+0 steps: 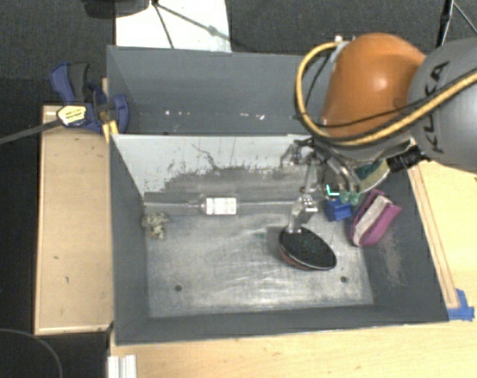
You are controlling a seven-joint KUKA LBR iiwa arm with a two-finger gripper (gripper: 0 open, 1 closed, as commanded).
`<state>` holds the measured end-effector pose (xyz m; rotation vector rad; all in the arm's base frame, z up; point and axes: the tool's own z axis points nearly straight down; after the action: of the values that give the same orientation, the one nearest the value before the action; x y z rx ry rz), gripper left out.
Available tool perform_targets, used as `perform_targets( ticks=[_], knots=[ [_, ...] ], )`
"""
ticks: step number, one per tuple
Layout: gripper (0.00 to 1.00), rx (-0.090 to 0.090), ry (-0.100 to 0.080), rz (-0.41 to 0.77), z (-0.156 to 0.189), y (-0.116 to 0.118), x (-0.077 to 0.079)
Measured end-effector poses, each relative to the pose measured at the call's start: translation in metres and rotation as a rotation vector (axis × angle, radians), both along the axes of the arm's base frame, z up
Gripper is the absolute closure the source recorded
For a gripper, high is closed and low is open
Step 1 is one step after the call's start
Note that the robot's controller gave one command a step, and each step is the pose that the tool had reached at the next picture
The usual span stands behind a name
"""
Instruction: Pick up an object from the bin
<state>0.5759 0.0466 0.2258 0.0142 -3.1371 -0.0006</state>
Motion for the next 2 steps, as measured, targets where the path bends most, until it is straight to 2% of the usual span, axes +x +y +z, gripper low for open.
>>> perform_targets(
  ticks=[1,2],
  knots=[
    [0.00,0.002,-0.011,-0.047,-0.154,-0.069,-0.034],
    [0.00,0.000,-0.010,-0.306,-0.125,-0.057,-0.041]
  ],
)
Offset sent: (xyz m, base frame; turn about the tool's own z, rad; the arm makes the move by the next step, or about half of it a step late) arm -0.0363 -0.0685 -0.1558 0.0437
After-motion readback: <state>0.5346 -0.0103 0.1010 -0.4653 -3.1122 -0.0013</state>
